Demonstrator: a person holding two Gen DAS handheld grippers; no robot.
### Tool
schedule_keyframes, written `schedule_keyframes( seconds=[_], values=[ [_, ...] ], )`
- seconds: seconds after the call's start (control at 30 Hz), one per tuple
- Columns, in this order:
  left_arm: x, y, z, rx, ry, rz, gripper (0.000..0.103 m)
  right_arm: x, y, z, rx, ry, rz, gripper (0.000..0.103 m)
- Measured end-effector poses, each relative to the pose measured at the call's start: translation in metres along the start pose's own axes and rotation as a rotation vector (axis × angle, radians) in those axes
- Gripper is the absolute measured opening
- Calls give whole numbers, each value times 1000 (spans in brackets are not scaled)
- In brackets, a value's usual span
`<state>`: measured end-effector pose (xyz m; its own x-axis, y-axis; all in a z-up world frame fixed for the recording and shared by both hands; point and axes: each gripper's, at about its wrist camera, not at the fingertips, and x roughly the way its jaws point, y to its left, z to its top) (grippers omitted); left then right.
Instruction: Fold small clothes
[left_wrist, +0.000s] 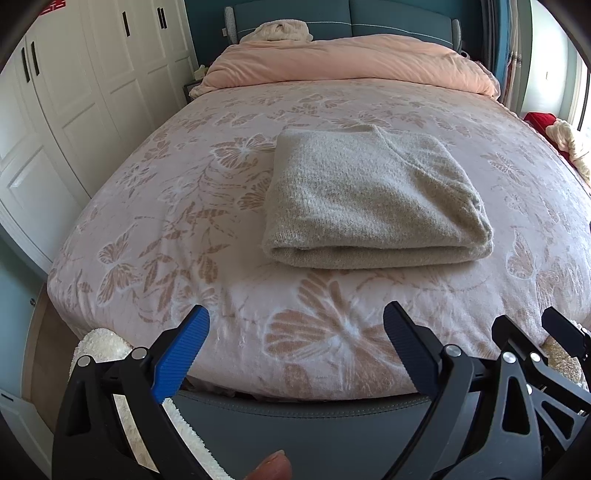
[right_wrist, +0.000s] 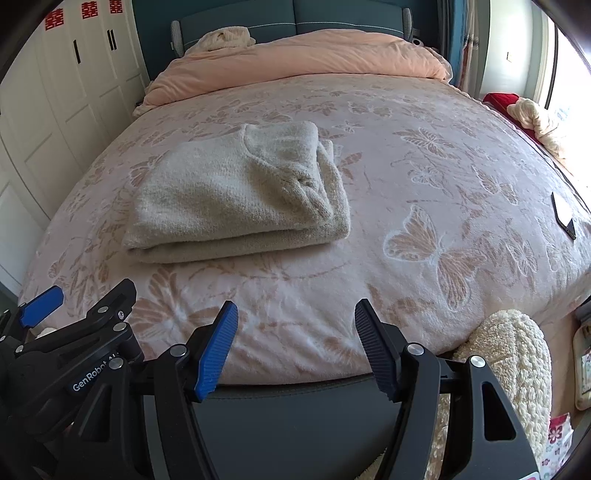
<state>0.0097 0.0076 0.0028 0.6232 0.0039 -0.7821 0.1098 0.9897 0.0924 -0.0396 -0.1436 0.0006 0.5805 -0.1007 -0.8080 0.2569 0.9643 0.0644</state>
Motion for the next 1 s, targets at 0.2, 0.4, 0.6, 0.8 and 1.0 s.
schedule_keyframes(
  seconds=[0.2, 0.4, 0.6, 0.8, 1.0],
  values=[
    [0, -2, -2, 0, 3, 4, 93, 1, 0, -1, 4, 4, -3, 64],
    [2, -1, -2, -10, 15, -9, 92, 3, 0, -2, 6, 11, -4, 64],
    [3, 0, -3, -9, 11, -2, 92, 4, 2, -3, 6, 17, -5, 64],
    [3, 0, -3, -9, 11, -2, 92, 4, 1, -4, 8, 18, -6, 65],
    [3, -2, -3, -4, 12, 3, 91, 5, 2, -5, 13, 23, -15, 65]
  ],
)
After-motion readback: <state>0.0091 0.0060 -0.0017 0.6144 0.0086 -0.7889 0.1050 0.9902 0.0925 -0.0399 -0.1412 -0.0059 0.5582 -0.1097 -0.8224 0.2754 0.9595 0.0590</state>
